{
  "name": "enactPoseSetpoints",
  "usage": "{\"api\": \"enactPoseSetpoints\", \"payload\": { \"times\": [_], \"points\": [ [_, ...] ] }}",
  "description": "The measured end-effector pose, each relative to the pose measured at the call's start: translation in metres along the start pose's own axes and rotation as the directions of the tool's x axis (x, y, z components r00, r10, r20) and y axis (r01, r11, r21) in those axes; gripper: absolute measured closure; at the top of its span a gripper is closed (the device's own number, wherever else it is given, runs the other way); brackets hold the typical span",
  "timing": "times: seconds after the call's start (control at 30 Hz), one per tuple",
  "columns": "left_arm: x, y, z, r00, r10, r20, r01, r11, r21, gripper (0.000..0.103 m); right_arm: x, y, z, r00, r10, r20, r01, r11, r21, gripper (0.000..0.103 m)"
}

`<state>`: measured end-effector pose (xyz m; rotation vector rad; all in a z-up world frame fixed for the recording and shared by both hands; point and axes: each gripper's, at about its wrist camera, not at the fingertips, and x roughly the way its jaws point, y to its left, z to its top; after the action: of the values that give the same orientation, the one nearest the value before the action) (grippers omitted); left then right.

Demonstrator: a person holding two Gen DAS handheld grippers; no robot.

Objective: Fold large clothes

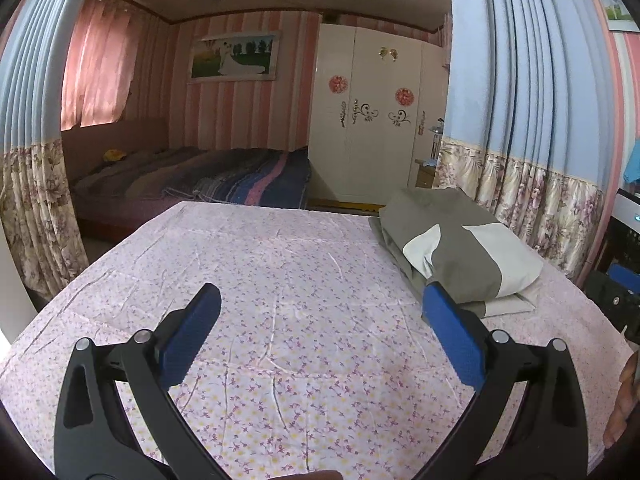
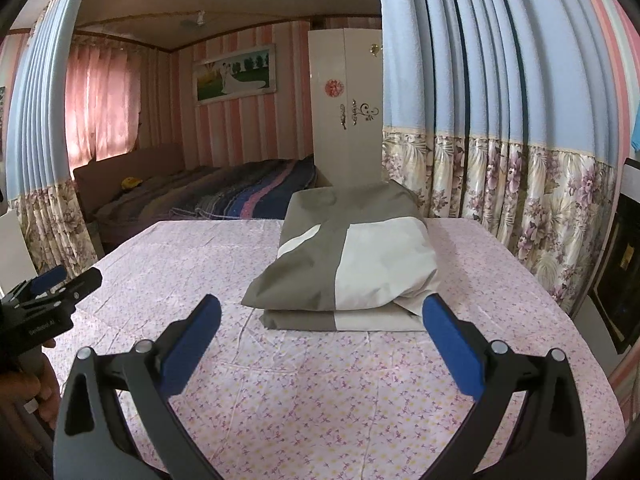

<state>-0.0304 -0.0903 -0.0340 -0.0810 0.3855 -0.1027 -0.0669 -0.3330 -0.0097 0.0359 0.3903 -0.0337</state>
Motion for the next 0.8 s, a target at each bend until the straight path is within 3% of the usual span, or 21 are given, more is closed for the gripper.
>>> {"api": "enactPoseSetpoints", "payload": {
  "times": [0.43, 0.8],
  "points": [
    [0.003, -0.007, -0.001, 0.999, 0.034, -0.010, -0.034, 0.999, 0.005, 0.003, 0.012, -0.002, -0.008, 1.000, 0.002, -0.028, -0.001, 1.000, 0.022, 0.002],
    [0.005, -0.017, -0.004, 0.999, 0.034, -0.010, -0.034, 0.997, 0.067, 0.003, 0.013, 0.000, -0.008, 1.000, 0.000, -0.027, 0.001, 1.000, 0.017, 0.002]
  ]
}}
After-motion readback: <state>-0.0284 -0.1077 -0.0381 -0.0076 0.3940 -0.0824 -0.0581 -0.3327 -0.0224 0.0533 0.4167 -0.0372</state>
